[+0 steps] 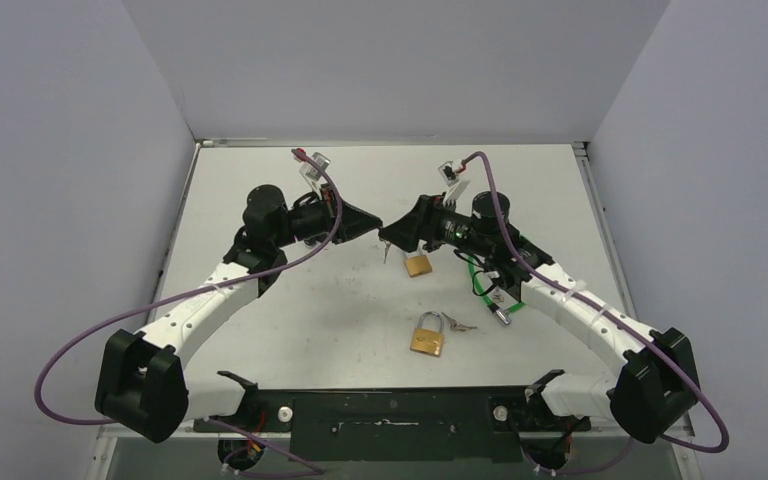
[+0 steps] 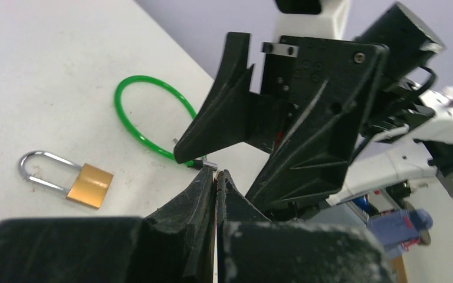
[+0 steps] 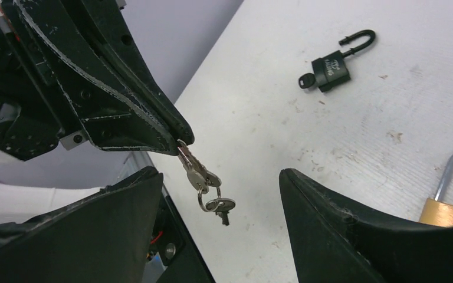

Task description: Unlock with the key

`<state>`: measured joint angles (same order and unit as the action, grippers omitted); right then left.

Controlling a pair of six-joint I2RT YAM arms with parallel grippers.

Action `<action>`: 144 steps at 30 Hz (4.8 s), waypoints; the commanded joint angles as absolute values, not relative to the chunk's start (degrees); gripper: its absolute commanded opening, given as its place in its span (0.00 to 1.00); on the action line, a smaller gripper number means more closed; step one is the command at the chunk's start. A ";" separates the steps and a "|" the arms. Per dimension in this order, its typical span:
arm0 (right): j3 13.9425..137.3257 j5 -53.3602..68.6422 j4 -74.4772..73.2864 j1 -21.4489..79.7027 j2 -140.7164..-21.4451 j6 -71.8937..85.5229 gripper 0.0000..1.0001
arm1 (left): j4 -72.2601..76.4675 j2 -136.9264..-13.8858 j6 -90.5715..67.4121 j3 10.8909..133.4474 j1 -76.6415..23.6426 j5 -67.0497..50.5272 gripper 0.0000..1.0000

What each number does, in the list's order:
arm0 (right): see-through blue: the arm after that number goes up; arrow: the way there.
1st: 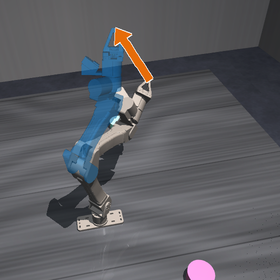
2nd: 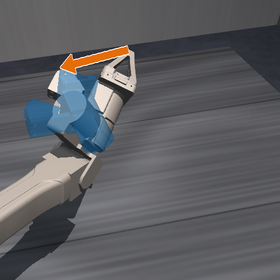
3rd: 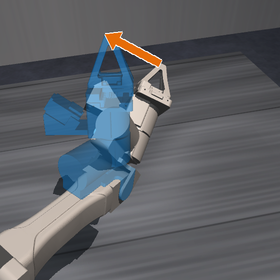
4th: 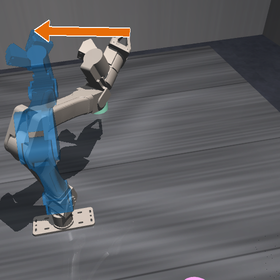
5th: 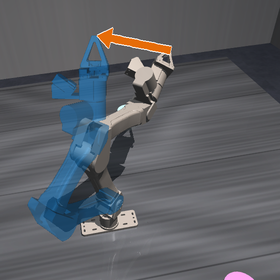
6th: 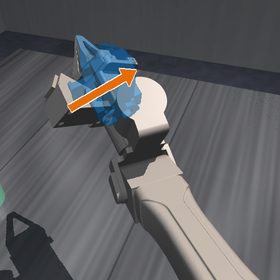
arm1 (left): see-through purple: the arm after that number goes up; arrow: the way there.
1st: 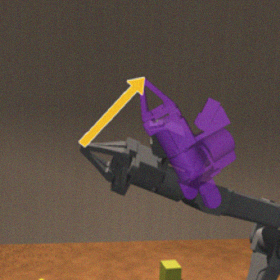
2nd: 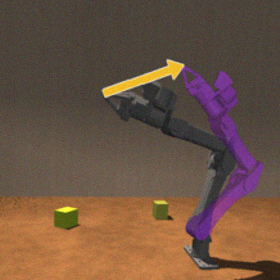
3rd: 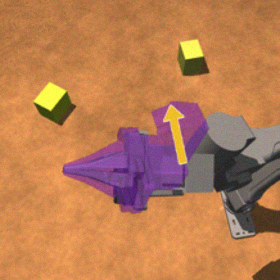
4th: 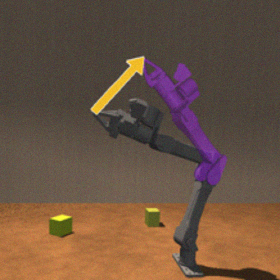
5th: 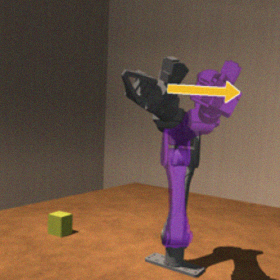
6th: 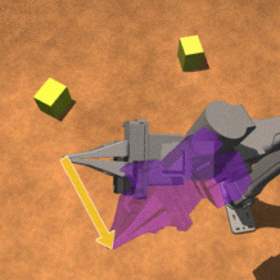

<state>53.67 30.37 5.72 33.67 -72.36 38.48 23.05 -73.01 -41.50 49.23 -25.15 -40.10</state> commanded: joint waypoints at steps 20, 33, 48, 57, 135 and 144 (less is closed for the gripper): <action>52.00 40.71 20.60 33.57 -67.29 43.35 0.20 | 31.05 -70.15 -46.04 54.48 -23.15 -49.25 0.00; 51.63 42.03 20.26 33.62 -68.61 42.89 0.29 | 32.28 -71.03 -48.06 53.81 -22.85 -47.12 0.00; 52.21 42.71 24.57 33.66 -69.74 44.17 0.26 | 39.12 -71.89 -52.99 52.33 -22.87 -49.10 0.00; 50.84 40.06 25.10 31.99 -67.82 44.93 0.45 | 39.29 -71.81 -53.00 51.76 -22.83 -49.35 0.00; 39.43 8.54 -9.58 20.71 -56.67 37.75 0.00 | -5.79 -97.07 -47.26 68.09 -44.43 2.40 0.80; 37.64 7.56 -13.19 19.97 -53.44 36.40 0.00 | -16.35 -111.05 -47.61 81.54 -48.22 12.46 0.83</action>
<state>37.89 9.50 -12.36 20.58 -55.53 37.87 -12.75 -108.05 -47.37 76.31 -47.22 7.68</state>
